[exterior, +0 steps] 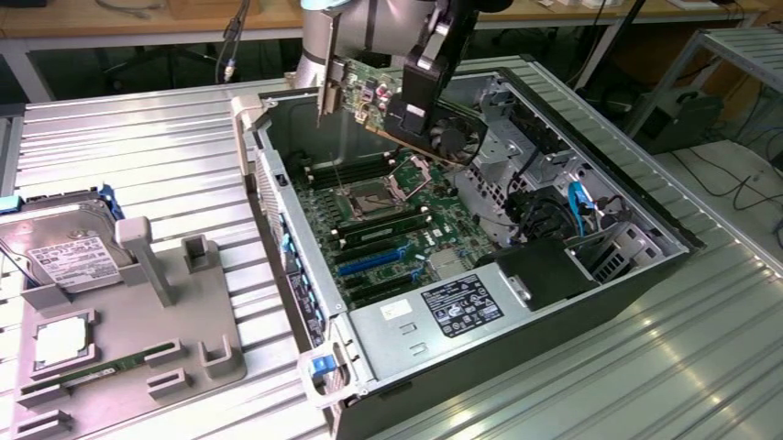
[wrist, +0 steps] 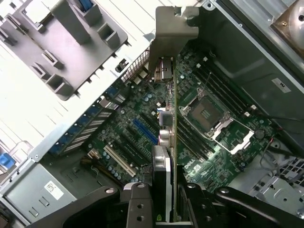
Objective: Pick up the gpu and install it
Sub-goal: 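Insert the gpu into the slot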
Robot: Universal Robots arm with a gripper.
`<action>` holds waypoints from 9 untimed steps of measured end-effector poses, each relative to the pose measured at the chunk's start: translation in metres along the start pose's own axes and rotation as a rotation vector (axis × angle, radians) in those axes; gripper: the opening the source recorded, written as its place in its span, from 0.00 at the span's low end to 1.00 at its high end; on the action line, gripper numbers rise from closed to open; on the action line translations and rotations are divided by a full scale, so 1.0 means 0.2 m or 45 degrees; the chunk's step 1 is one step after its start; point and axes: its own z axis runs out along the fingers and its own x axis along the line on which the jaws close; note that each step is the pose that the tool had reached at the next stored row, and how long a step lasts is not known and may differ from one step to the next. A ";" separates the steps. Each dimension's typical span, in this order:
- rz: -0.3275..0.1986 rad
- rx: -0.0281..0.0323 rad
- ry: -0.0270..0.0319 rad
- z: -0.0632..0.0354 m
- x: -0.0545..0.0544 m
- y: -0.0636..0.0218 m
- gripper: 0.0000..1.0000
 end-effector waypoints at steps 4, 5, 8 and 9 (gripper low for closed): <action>-0.049 0.0069 -0.0024 0.001 0.00 0.000 0.28; -0.060 0.0118 -0.0060 0.002 0.00 0.000 0.28; -0.101 0.0310 -0.0203 0.004 0.00 0.000 0.28; -0.114 0.0369 -0.0253 0.005 0.00 0.000 0.28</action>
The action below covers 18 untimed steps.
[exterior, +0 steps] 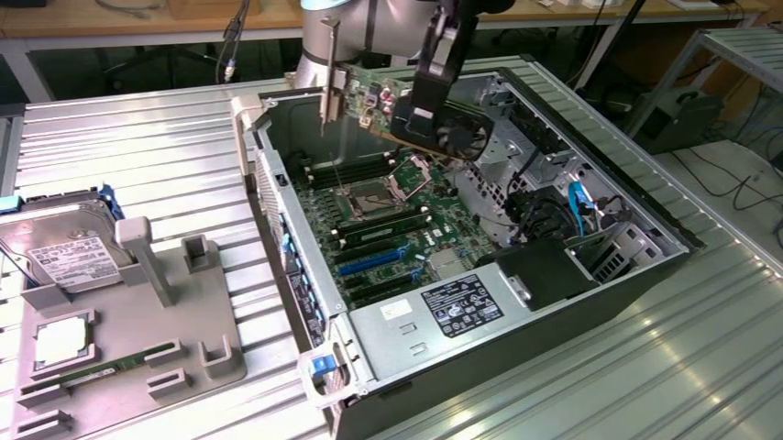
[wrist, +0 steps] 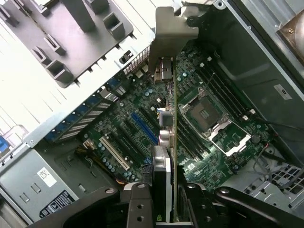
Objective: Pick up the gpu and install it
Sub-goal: 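Insert the gpu into the slot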
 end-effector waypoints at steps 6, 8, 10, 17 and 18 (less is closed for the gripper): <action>-0.082 0.0339 -0.0260 0.006 0.00 0.000 0.28; -0.099 0.0406 -0.0312 0.008 0.00 -0.001 0.28; -0.116 0.0444 -0.0341 0.008 0.00 -0.001 0.28; -0.200 0.0422 -0.0332 0.010 0.00 -0.003 0.28; -0.214 0.0417 -0.0329 0.010 0.00 -0.004 0.28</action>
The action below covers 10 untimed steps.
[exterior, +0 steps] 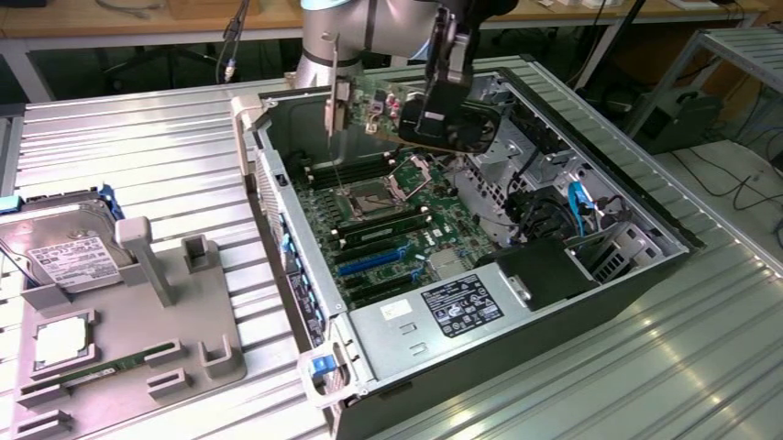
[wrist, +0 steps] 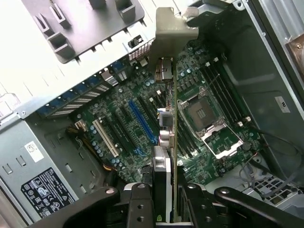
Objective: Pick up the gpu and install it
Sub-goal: 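Insert the gpu into the slot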
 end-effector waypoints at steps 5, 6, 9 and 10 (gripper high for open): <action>-0.067 -0.0035 0.0001 0.000 0.00 -0.002 0.28; -0.079 -0.0042 0.0001 0.000 0.00 -0.003 0.28; -0.116 -0.0062 0.0001 0.001 0.00 -0.004 0.28; -0.138 -0.0072 0.0001 0.001 0.00 -0.004 0.28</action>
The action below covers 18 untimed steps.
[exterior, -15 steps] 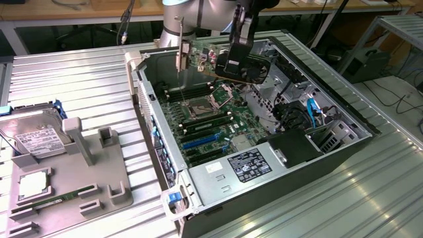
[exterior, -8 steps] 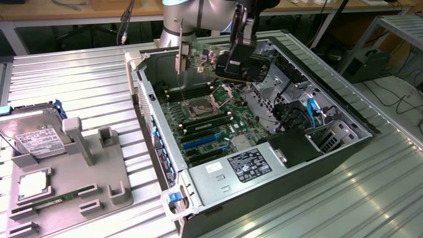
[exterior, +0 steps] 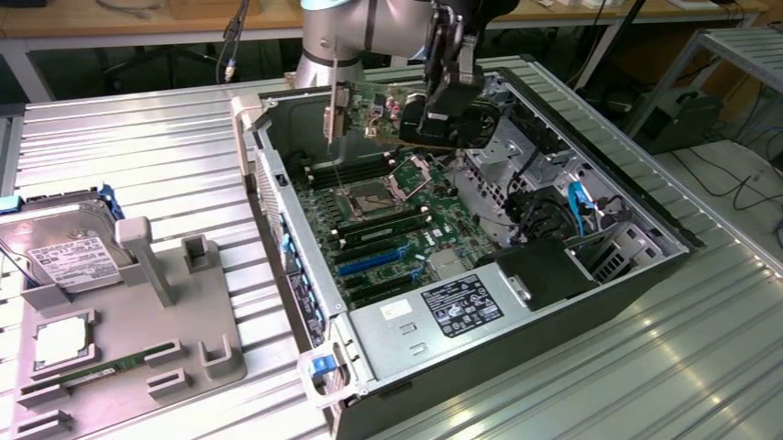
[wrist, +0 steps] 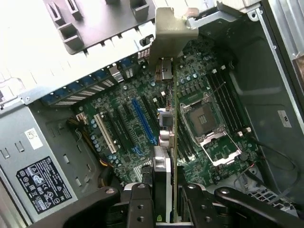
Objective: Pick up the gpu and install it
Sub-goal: 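Insert the gpu into the slot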
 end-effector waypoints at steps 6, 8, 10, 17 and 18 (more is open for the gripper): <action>-0.100 -0.0043 -0.0003 0.000 0.00 -0.003 0.28; -0.126 -0.0035 -0.0010 0.001 0.00 -0.003 0.28; -0.139 -0.0027 -0.0019 0.002 0.00 -0.003 0.28; -0.286 -0.0121 -0.0014 0.006 0.00 -0.008 0.28; -0.302 -0.0130 -0.0014 0.007 0.00 -0.009 0.28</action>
